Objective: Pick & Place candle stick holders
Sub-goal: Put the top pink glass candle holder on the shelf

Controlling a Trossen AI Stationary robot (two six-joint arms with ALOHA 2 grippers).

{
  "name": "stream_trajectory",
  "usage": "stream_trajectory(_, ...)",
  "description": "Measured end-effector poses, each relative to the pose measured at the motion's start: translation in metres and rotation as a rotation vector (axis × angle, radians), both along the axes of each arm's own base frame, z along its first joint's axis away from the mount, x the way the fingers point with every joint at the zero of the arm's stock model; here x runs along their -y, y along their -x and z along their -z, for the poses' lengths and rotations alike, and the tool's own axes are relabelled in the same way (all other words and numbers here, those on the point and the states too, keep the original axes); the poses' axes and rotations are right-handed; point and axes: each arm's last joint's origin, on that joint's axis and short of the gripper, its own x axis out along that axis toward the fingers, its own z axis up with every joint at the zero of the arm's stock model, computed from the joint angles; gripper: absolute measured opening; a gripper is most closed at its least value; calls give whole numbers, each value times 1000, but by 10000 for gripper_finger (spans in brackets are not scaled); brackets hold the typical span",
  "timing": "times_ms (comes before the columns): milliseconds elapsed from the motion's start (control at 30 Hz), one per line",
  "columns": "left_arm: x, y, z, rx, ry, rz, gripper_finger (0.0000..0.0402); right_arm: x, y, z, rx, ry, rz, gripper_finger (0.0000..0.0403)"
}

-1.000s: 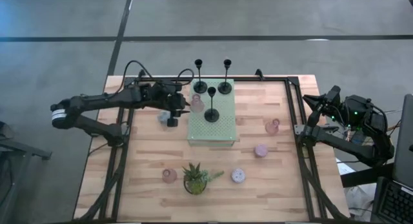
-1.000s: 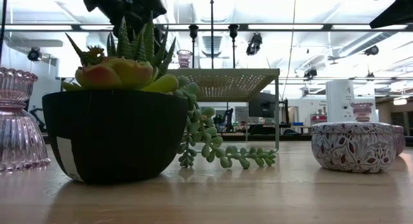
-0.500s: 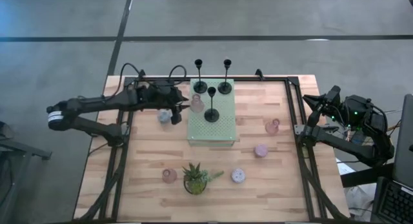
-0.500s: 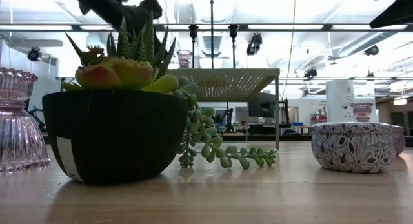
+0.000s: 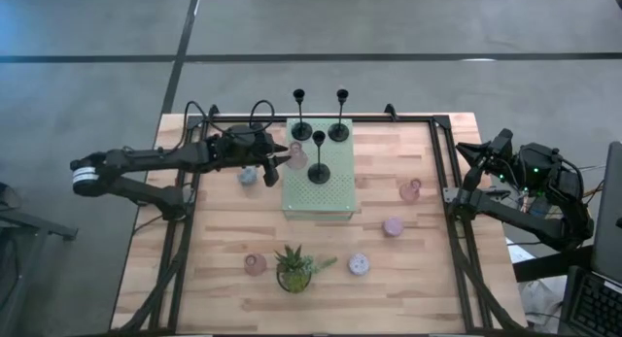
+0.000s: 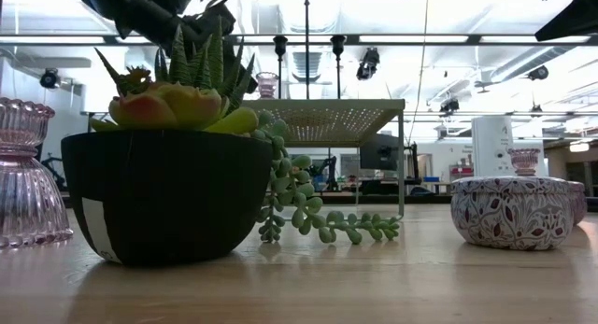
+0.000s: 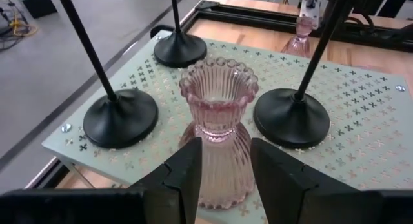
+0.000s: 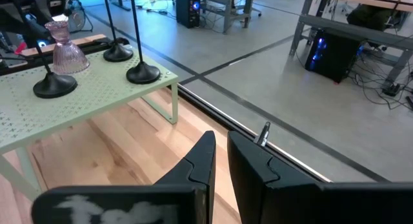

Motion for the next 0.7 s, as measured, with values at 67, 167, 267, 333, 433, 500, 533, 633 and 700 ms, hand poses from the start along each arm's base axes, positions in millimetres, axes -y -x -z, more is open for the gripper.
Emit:
stream_trajectory(67,0,0,0,-2,-9,4,136,0,0,0,0,0,0,34)
stream_trajectory(167,0,0,-1,4,-11,4,144,0,0,0,0,0,0,34)
stream_trajectory(267,0,-1,-3,34,-20,4,164,0,0,0,0,0,0,34)
stream_trajectory(333,0,-2,-4,38,-21,4,180,0,0,0,0,0,0,34)
stream_trajectory(433,0,-1,-3,30,-19,5,200,0,0,0,0,0,0,34)
stream_trajectory(500,0,-1,-3,26,-18,5,207,0,0,0,0,0,0,34)
stream_trajectory(533,0,-1,-2,25,-17,5,207,0,0,0,0,0,0,34)
stream_trajectory(633,0,-1,1,26,-20,6,207,0,0,0,0,0,0,34)
stream_trajectory(700,-1,-3,4,26,-20,6,206,0,0,0,0,0,0,34)
